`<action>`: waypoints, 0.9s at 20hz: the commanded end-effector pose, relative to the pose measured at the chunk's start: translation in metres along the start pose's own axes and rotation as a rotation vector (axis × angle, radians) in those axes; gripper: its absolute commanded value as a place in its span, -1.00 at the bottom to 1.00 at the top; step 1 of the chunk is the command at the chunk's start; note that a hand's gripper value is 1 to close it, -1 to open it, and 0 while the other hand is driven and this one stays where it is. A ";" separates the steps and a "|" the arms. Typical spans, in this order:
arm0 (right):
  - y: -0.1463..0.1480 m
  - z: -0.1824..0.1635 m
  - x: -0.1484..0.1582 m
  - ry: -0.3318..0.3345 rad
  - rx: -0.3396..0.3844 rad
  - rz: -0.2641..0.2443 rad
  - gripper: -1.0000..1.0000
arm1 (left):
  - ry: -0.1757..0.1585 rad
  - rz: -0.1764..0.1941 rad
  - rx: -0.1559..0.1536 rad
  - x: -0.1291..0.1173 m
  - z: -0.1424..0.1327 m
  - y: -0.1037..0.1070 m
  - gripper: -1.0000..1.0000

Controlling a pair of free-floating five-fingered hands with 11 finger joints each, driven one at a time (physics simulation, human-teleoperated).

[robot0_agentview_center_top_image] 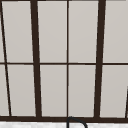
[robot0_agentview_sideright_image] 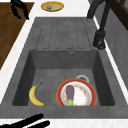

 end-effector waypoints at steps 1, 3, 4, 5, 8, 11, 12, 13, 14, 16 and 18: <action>0.009 0.002 0.030 -0.003 -0.015 0.000 -1.00 | 0.000 0.000 0.000 0.000 0.000 0.000 0.00; 0.011 -0.001 0.046 -0.002 -0.012 -0.010 -1.00 | 0.000 0.000 0.000 0.000 0.000 0.000 0.00; 0.013 -0.001 0.053 -0.002 -0.013 -0.013 -1.00 | 0.000 0.000 0.000 0.000 0.000 0.000 0.00; 0.015 -0.002 0.061 -0.002 -0.015 -0.015 -1.00 | 0.000 0.000 0.000 0.000 0.000 0.000 0.00; 0.019 -0.005 0.080 0.013 -0.018 -0.030 -1.00 | 0.000 0.000 0.000 0.000 0.000 0.000 0.00; 0.025 -0.010 0.098 0.037 -0.013 -0.016 -1.00 | 0.000 0.000 0.000 0.000 0.000 0.000 0.00; 0.027 -0.012 0.103 0.044 -0.014 -0.015 -1.00 | 0.000 0.000 0.000 0.000 0.000 0.000 0.00; 0.028 -0.013 0.108 0.048 -0.016 -0.017 -1.00 | 0.000 0.000 0.000 0.000 0.000 0.000 0.00; 0.028 -0.015 0.113 0.055 -0.017 -0.018 -1.00 | 0.000 0.000 0.000 0.000 0.000 0.000 0.00; 0.028 -0.017 0.121 0.075 -0.028 -0.019 -1.00 | 0.000 0.000 0.000 0.000 0.000 0.000 0.00; 0.029 -0.019 0.126 0.099 -0.037 -0.022 -1.00 | 0.000 0.000 0.000 0.000 0.000 0.000 0.00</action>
